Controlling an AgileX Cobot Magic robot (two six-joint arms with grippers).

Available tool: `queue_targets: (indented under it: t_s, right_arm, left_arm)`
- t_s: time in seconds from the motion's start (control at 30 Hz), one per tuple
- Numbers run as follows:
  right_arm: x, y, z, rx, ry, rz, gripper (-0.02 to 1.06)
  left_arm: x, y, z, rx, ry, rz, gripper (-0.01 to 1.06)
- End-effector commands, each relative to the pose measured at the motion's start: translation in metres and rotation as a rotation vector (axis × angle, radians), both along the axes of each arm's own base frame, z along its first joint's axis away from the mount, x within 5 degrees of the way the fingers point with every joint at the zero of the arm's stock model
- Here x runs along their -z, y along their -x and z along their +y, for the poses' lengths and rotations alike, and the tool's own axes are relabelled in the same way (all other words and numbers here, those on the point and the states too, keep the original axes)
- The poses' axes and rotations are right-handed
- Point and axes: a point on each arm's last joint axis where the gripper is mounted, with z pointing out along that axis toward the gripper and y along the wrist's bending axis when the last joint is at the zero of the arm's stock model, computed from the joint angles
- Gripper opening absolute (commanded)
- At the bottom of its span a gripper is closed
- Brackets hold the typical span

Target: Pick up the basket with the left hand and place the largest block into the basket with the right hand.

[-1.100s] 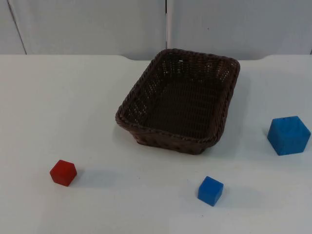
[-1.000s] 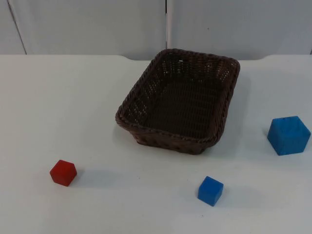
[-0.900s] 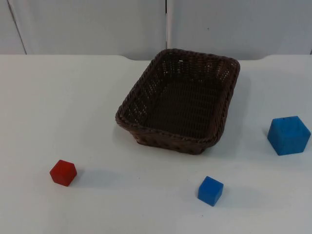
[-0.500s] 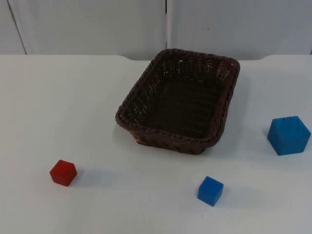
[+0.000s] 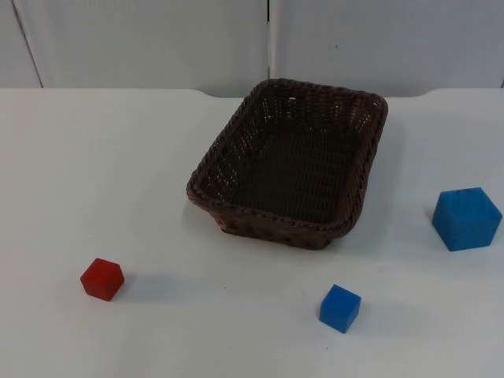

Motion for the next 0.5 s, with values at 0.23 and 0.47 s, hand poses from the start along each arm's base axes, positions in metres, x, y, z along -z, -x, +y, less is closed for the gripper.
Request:
queue_targets:
  t_s: [0.23,0.47]
  right_arm:
    - [0.0,0.0,0.002,-0.008,-0.022,-0.008,1.05]
    - [0.0,0.0,0.002,-0.008,-0.022,-0.008,1.05]
  left_arm:
    - [-0.016,-0.045,-0.006,0.065,0.009,0.032,1.05]
    - [-0.036,-0.09,-0.006,0.084,-0.012,0.106,1.05]
